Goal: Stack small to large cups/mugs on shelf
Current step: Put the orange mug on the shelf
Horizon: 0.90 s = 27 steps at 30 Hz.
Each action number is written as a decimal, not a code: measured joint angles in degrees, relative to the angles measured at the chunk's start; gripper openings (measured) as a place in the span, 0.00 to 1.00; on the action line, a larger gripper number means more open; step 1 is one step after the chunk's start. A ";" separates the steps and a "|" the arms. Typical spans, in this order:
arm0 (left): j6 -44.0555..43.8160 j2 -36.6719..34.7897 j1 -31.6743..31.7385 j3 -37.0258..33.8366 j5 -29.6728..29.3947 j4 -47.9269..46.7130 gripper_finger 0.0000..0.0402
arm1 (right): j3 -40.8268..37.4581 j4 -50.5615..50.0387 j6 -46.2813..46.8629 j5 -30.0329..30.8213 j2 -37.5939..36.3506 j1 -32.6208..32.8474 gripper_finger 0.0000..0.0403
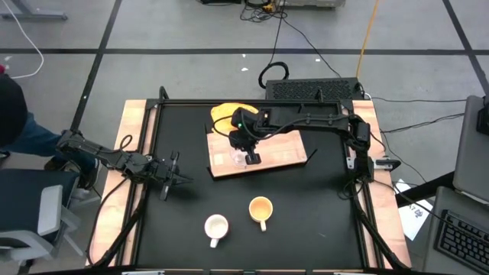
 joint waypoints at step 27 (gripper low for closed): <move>0.00 0.00 0.00 0.00 0.00 0.02 0.09 | -28.08 12.26 3.62 0.35 -32.90 1.49 0.00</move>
